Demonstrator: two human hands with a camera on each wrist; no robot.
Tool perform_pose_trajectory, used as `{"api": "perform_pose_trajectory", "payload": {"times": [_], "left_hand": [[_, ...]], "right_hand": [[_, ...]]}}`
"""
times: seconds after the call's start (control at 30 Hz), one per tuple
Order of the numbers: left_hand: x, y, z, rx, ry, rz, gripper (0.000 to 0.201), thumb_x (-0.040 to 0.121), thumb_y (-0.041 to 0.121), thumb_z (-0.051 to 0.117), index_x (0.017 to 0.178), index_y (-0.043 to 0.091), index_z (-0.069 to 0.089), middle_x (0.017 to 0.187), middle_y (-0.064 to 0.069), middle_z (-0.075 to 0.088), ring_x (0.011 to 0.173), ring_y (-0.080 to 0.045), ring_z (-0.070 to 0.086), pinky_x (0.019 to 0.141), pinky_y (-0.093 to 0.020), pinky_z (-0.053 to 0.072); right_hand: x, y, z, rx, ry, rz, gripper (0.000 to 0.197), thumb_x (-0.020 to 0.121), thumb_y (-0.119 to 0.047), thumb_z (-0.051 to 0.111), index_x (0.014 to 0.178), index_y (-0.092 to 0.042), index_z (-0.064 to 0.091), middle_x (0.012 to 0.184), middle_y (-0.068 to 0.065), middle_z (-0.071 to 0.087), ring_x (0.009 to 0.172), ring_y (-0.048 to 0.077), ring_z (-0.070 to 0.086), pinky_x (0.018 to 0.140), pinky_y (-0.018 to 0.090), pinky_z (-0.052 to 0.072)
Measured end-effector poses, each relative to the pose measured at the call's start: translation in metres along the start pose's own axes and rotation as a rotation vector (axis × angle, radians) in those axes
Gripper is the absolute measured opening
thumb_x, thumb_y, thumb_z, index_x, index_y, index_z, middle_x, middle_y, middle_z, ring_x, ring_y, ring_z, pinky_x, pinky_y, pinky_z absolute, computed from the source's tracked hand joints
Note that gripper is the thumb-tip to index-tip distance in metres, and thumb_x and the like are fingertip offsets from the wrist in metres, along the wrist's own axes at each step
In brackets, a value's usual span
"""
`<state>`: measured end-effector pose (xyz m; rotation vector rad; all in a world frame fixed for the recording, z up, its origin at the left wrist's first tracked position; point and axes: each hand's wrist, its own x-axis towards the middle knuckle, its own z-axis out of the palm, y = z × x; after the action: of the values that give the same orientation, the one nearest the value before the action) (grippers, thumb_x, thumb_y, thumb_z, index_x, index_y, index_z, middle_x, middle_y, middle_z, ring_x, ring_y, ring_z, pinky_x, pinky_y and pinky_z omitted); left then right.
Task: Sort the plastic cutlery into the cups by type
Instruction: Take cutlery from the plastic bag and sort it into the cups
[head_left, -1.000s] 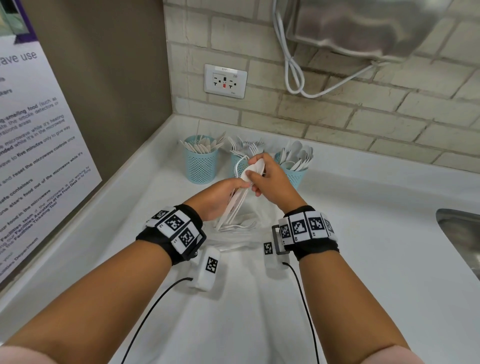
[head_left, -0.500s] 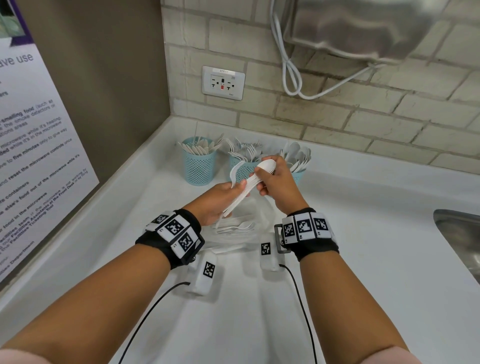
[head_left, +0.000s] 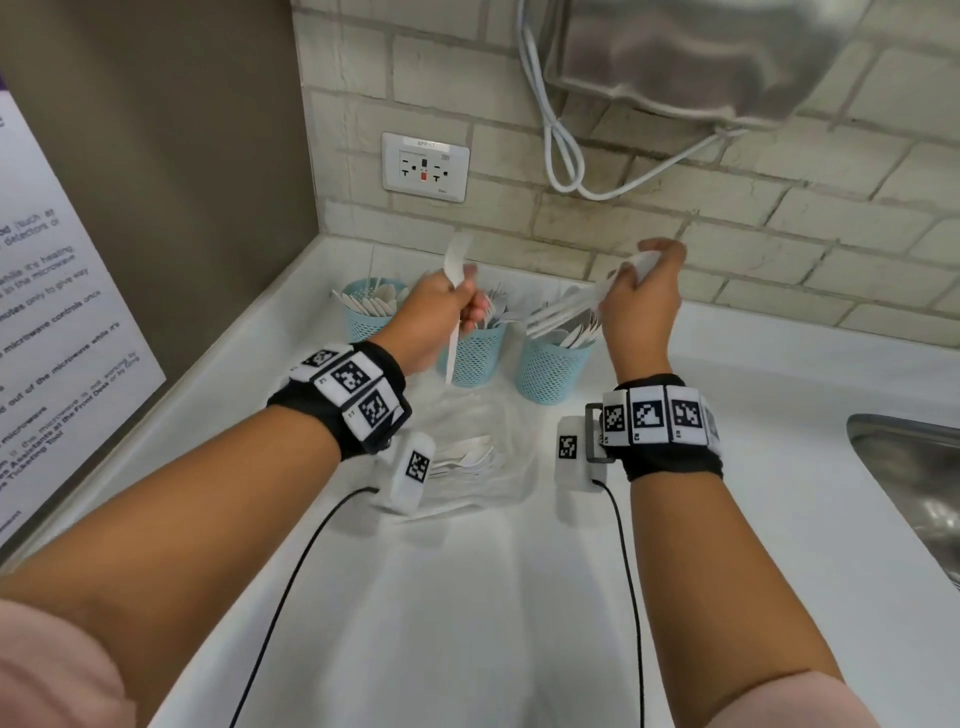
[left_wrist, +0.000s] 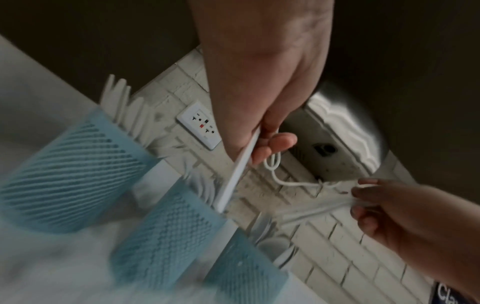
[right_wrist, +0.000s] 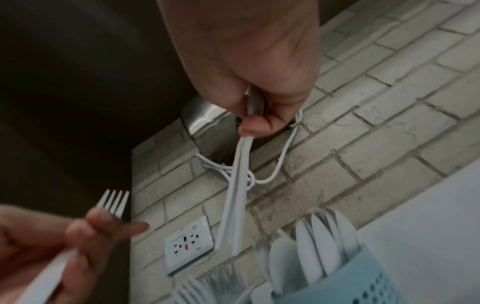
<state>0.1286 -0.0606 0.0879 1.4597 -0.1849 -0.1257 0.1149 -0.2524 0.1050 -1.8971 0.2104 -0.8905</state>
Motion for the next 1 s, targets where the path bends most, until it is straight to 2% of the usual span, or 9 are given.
{"api": "perform_pose_trajectory", "payload": {"times": [0.1, 0.17, 0.23, 0.37, 0.53, 0.63, 0.7, 0.83, 1.0], "left_hand": [[0.013, 0.019, 0.004, -0.052, 0.059, 0.091, 0.028, 0.101, 0.003, 0.032, 0.121, 0.023, 0.032, 0.075, -0.004, 0.058, 0.060, -0.008, 0.054, 0.054, -0.019, 0.041], [0.021, 0.026, 0.004, -0.087, 0.081, 0.115, 0.034, 0.100, 0.002, 0.030, 0.123, 0.028, 0.031, 0.075, -0.005, 0.056, 0.061, -0.009, 0.054, 0.054, -0.021, 0.040], [0.027, 0.029, 0.005, -0.122, 0.107, 0.120, 0.028, 0.101, 0.007, 0.028, 0.121, 0.025, 0.036, 0.072, -0.004, 0.051, 0.060, -0.011, 0.048, 0.054, -0.022, 0.039], [0.036, 0.029, 0.009, -0.162, 0.189, 0.125, 0.026, 0.104, 0.023, 0.025, 0.110, 0.013, 0.047, 0.067, -0.001, 0.040, 0.057, -0.010, 0.038, 0.054, -0.022, 0.036], [0.047, 0.029, 0.007, -0.178, 0.256, 0.185, 0.029, 0.102, 0.009, 0.031, 0.121, 0.005, 0.053, 0.070, 0.001, 0.042, 0.063, -0.007, 0.042, 0.062, -0.019, 0.040], [0.053, 0.028, 0.003, -0.171, 0.278, 0.242, 0.027, 0.100, 0.004, 0.035, 0.120, 0.005, 0.054, 0.072, 0.000, 0.047, 0.066, -0.010, 0.046, 0.066, -0.020, 0.044], [0.056, 0.027, 0.001, -0.148, 0.276, 0.280, 0.026, 0.098, -0.001, 0.036, 0.114, 0.010, 0.052, 0.073, -0.002, 0.049, 0.066, -0.011, 0.048, 0.067, -0.023, 0.046], [0.059, 0.020, -0.003, -0.048, 0.272, 0.326, 0.024, 0.095, -0.003, 0.038, 0.105, 0.013, 0.053, 0.076, -0.002, 0.054, 0.071, -0.013, 0.054, 0.074, -0.029, 0.047], [0.063, 0.015, -0.003, 0.069, 0.277, 0.385, 0.019, 0.096, 0.016, 0.040, 0.104, 0.017, 0.058, 0.082, 0.001, 0.060, 0.083, -0.017, 0.060, 0.088, -0.040, 0.050]], "right_hand": [[0.013, 0.001, 0.000, -0.112, 0.087, -0.122, 0.022, 0.098, -0.009, 0.036, 0.119, -0.008, 0.040, 0.070, -0.003, 0.049, 0.061, 0.017, 0.050, 0.056, 0.025, 0.038], [0.017, 0.007, 0.003, -0.185, 0.081, -0.178, 0.021, 0.098, -0.012, 0.035, 0.118, -0.009, 0.041, 0.077, 0.004, 0.051, 0.062, 0.019, 0.048, 0.052, 0.026, 0.034], [0.019, 0.013, 0.008, -0.237, 0.054, -0.212, 0.021, 0.099, -0.013, 0.035, 0.118, -0.010, 0.041, 0.083, 0.006, 0.052, 0.062, 0.020, 0.047, 0.050, 0.026, 0.031], [0.019, 0.023, 0.016, -0.378, -0.074, -0.235, 0.025, 0.096, -0.005, 0.035, 0.119, -0.009, 0.043, 0.090, 0.011, 0.055, 0.067, 0.023, 0.049, 0.057, 0.027, 0.032], [0.021, 0.038, 0.025, -0.471, -0.252, -0.181, 0.027, 0.095, -0.005, 0.029, 0.116, -0.009, 0.045, 0.097, 0.016, 0.060, 0.080, 0.031, 0.056, 0.064, 0.029, 0.034], [0.022, 0.045, 0.031, -0.569, -0.367, -0.155, 0.025, 0.094, -0.006, 0.031, 0.113, -0.009, 0.047, 0.084, 0.014, 0.057, 0.091, 0.033, 0.054, 0.067, 0.033, 0.039], [0.020, 0.048, 0.034, -0.685, -0.437, -0.151, 0.028, 0.093, -0.006, 0.032, 0.113, -0.011, 0.051, 0.077, 0.008, 0.050, 0.103, 0.034, 0.047, 0.080, 0.038, 0.040], [0.012, 0.055, 0.039, -0.864, -0.572, -0.126, 0.028, 0.094, -0.020, 0.037, 0.114, -0.017, 0.056, 0.113, 0.013, 0.056, 0.124, 0.032, 0.035, 0.098, 0.041, 0.026], [0.014, 0.059, 0.041, -0.855, -0.578, -0.092, 0.028, 0.097, -0.025, 0.033, 0.113, -0.018, 0.055, 0.121, 0.012, 0.053, 0.124, 0.030, 0.033, 0.096, 0.043, 0.027]]}}
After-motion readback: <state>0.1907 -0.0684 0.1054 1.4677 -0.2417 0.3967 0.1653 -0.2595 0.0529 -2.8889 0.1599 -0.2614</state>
